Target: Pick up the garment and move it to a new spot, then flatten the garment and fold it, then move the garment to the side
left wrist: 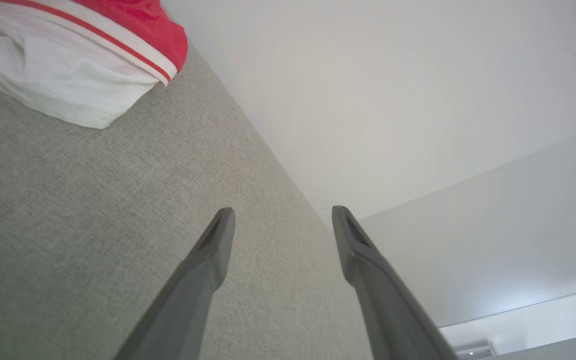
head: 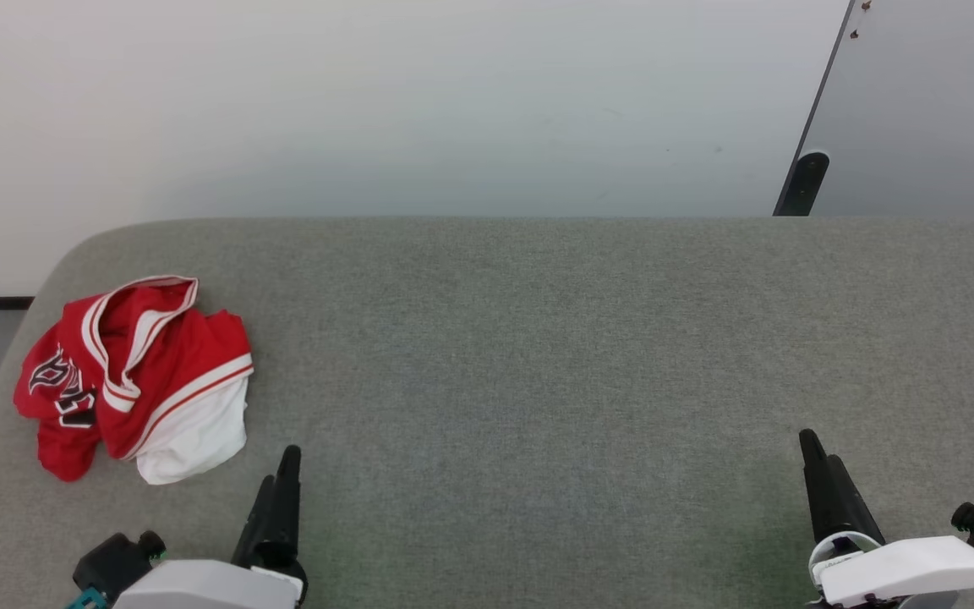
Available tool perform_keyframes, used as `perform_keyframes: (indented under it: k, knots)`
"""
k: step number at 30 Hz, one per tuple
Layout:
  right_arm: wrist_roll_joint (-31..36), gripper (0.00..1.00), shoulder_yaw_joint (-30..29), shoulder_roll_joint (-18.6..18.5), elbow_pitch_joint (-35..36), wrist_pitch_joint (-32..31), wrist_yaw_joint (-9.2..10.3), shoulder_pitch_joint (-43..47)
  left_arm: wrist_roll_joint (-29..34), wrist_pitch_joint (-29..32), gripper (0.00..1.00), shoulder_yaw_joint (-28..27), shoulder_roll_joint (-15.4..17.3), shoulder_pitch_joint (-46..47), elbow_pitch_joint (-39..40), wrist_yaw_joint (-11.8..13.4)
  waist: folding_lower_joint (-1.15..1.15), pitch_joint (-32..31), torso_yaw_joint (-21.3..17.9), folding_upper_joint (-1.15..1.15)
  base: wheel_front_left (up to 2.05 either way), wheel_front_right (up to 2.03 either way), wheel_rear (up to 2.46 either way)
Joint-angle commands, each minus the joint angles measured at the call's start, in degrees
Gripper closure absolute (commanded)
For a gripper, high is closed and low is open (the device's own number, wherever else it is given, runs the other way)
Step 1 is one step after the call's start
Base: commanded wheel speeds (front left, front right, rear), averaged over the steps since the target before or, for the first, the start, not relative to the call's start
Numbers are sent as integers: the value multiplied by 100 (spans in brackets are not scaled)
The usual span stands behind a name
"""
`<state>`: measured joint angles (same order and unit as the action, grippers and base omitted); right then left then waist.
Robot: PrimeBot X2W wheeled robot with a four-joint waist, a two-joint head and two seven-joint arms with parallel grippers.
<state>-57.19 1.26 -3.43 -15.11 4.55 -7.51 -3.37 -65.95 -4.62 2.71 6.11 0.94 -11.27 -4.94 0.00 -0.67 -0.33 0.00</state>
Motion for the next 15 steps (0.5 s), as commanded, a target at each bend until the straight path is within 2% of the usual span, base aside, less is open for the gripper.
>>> perform_keyframes:
  k: [1, 2, 15]
  knots:
    - [389, 0, -7, 4, 82, 70, 1, -134, 396, -59, 0, 15, 49, 63, 112, 37, 0, -3, 0, 0, 0, 0, 0]
    - [389, 0, -7, 4, 82, 70, 1, -134, 396, -59, 0, 15, 49, 63, 112, 37, 0, -3, 0, 0, 0, 0, 0]
    - [1890, 0, -55, 63, 148, 225, 1, -153, 2250, -281, 0, -51, -5, -2, 358, 112, 0, -20, -2, 0, 0, 0, 0]
